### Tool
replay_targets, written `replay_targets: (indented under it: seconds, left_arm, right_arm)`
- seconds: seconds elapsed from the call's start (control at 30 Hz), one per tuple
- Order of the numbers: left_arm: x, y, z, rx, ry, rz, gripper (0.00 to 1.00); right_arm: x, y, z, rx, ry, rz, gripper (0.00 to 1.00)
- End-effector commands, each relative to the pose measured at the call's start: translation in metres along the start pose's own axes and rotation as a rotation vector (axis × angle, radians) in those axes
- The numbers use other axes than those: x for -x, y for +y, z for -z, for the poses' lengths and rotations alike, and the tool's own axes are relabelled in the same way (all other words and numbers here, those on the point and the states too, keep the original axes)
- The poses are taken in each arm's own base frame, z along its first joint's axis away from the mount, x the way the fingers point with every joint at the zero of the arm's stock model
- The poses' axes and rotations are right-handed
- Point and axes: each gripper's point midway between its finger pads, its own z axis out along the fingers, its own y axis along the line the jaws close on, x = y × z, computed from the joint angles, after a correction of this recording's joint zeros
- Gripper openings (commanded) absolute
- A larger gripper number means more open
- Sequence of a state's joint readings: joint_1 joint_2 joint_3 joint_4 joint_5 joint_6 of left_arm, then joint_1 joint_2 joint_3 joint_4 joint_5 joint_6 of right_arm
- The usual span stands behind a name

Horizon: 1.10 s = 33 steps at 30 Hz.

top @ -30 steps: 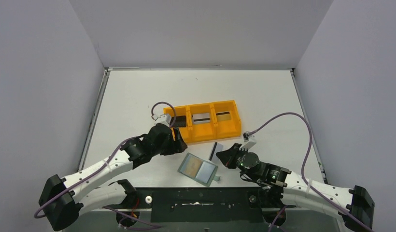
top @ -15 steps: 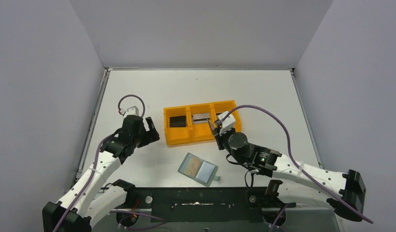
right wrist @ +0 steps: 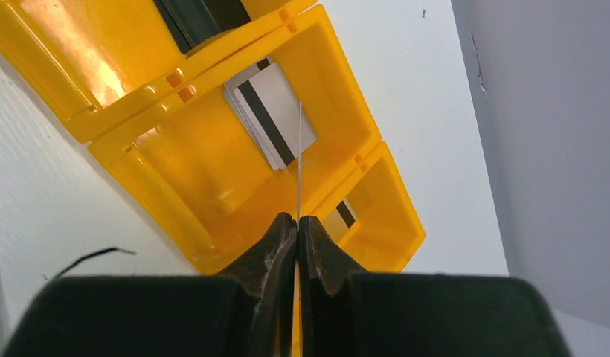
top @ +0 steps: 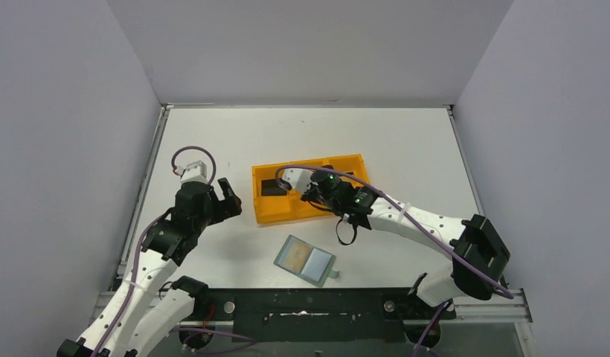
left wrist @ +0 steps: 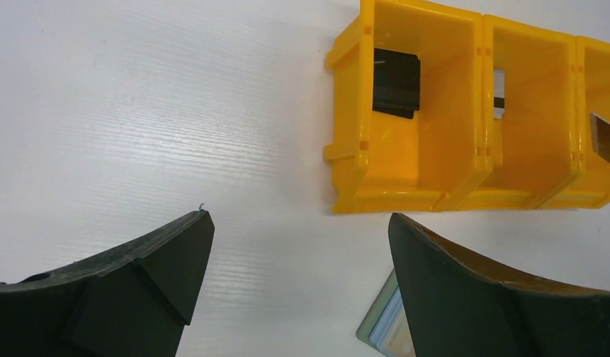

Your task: Take the credit cards out of the card holder

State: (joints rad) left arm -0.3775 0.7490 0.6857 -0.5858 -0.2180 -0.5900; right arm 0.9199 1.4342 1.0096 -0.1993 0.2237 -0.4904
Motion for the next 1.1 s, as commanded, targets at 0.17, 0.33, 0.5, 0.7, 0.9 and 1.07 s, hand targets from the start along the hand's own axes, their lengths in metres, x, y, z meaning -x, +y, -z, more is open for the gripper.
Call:
replay_targets:
  seconds: [0.17,0.33,0.5,0.7,0.9,1.07]
  left_arm:
    - [0.025,0.007,0.008,0.034,-0.123,0.04,0.9]
    - [0.029,0.009,0.013,0.035,-0.15,0.055,0.9]
    - [0.031,0.01,0.015,0.033,-0.168,0.062,0.9]
    - [0.031,0.01,0.015,0.035,-0.166,0.061,0.9]
    - [0.031,0.011,0.015,0.037,-0.164,0.061,0.9]
    - [0.031,0.011,0.015,0.039,-0.165,0.061,0.9]
  right_arm:
    - [0.009,-0.016,-0.034,0.088,0.007,0.211,0.01]
    - [0.006,-0.017,-0.053,0.1,0.035,0.231,0.02]
    - [-0.004,-0.025,-0.072,0.082,0.082,0.234,0.04]
    - [-0.008,-0.032,-0.093,0.052,0.103,0.25,0.07]
    - [-0.017,-0.039,-0.113,0.016,0.123,0.267,0.08]
    - [-0.023,-0.042,-0.124,0.007,0.124,0.287,0.09]
